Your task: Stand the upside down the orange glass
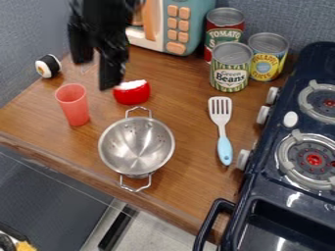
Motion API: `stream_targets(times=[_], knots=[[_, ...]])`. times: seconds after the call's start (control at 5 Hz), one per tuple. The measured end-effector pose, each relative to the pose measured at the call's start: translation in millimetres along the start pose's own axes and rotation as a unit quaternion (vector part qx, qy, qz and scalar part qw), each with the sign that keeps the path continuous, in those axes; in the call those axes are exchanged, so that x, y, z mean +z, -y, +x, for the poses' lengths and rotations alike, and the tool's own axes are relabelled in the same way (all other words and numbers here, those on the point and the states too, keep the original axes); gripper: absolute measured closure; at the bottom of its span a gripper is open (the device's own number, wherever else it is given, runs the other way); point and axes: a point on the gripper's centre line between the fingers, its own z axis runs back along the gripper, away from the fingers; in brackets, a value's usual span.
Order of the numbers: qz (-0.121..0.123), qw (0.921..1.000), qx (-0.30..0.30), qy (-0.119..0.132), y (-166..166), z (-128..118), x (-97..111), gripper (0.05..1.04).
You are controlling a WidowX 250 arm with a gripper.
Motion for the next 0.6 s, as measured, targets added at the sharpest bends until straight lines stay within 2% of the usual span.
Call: stream_targets(times=[0.2, 0.4, 0.6], knots=[[-0.035, 0.9991, 0.003, 0.025, 21.1, 8.0, -10.3, 0.083], [-0.063, 0.9972, 0.038, 0.014, 33.4, 7.4, -31.5, 0.083], [-0.062, 0.9971, 0.043, 0.003, 34.0, 6.7, -40.8, 0.083]])
